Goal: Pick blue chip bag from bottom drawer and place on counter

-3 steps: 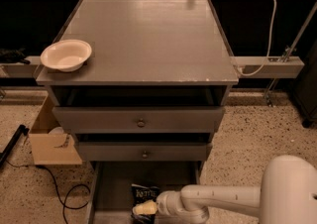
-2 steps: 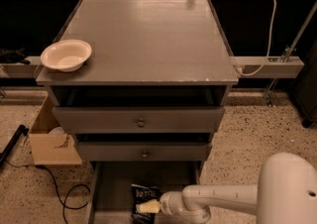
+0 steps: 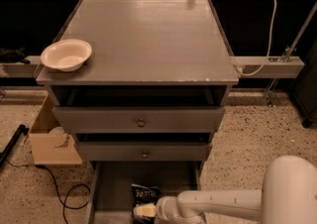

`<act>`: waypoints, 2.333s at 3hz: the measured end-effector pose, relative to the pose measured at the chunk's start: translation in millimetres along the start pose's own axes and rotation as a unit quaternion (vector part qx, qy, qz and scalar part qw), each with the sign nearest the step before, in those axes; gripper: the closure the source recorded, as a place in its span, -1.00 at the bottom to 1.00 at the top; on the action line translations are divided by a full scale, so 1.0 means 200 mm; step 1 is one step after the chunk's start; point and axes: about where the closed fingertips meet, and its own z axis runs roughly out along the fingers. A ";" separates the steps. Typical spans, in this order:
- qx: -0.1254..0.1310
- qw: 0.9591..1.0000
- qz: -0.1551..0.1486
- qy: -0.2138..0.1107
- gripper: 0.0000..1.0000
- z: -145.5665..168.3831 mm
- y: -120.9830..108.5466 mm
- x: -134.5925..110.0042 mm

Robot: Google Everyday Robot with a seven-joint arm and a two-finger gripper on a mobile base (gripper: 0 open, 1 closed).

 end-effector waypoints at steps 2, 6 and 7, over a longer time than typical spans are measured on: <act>0.004 1.000 -0.009 0.009 -1.00 0.05 0.05 0.00; 0.001 0.998 0.026 0.053 -1.00 0.25 -0.07 0.01; -0.012 0.996 0.050 0.068 -1.00 0.22 -0.10 0.04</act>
Offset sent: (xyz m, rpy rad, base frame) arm 0.0027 0.0215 0.0032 -0.0254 -0.0077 0.0334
